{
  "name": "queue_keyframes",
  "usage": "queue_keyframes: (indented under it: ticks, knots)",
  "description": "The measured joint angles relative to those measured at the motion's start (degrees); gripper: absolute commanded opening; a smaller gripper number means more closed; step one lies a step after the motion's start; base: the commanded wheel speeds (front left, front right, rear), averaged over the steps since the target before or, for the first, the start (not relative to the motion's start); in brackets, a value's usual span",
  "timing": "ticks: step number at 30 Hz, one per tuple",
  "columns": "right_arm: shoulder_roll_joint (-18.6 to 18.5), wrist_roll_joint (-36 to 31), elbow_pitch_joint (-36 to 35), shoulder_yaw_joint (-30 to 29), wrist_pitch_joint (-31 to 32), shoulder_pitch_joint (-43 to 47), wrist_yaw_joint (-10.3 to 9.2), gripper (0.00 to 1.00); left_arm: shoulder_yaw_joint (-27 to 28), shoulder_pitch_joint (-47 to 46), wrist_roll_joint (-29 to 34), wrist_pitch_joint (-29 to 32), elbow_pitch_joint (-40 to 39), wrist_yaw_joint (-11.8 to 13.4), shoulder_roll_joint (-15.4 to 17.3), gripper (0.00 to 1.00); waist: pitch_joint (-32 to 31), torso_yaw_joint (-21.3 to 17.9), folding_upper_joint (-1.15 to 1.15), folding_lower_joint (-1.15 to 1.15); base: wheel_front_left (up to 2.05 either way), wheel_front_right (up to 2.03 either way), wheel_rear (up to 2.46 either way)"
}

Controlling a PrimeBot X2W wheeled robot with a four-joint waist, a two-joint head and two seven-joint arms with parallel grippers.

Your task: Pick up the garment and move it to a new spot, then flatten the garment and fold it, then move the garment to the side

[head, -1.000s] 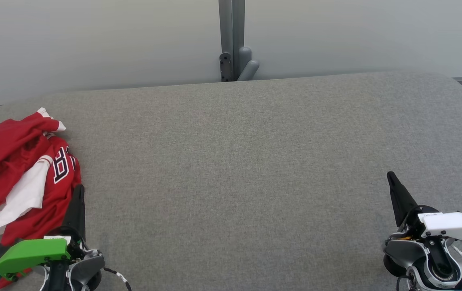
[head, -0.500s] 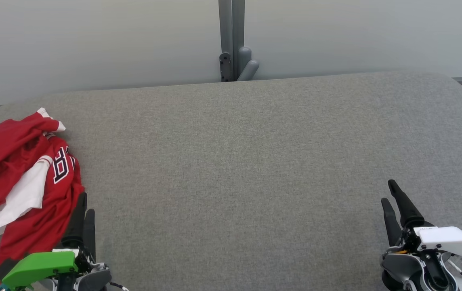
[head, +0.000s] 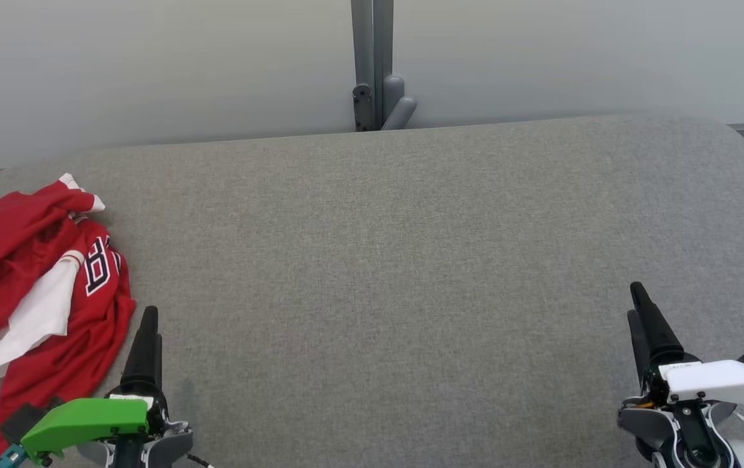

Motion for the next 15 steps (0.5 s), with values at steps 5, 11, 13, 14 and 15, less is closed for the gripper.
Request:
queue_keyframes:
  ticks: [5,11,13,14,15]
  knots:
    - [0.0,-7.6,-2.0,0.2,-1.2,0.1,0.00,1.00,-0.8,0.0,6.6,-1.3,-0.8,1.1,0.2,1.00,0.0,0.0,0.00,0.00,0.00,0.00,0.00]
    - [-0.5,-19.5,-4.2,1.6,-2.8,0.1,0.00,1.00,-1.7,0.0,16.6,-2.9,-1.4,2.5,0.5,1.00,0.0,0.0,0.00,0.00,0.00,0.00,0.00]
    - [-0.8,-22.6,-4.5,2.2,-3.2,0.2,0.00,1.00,-2.0,0.0,19.3,-3.4,-1.4,2.8,0.7,1.00,0.0,0.0,0.00,0.00,0.00,0.00,0.00]
    - [-0.9,-24.2,-4.6,2.4,-3.4,0.2,0.00,1.00,-2.3,0.0,21.0,-3.5,-1.4,3.0,0.8,1.00,-0.1,0.0,0.00,0.00,0.00,0.00,0.00]
    - [-1.1,-25.6,-4.7,2.6,-3.6,0.2,0.00,1.00,-2.5,0.0,22.2,-3.7,-1.4,3.0,0.9,1.00,-0.1,0.0,0.00,0.00,0.00,0.00,0.00]
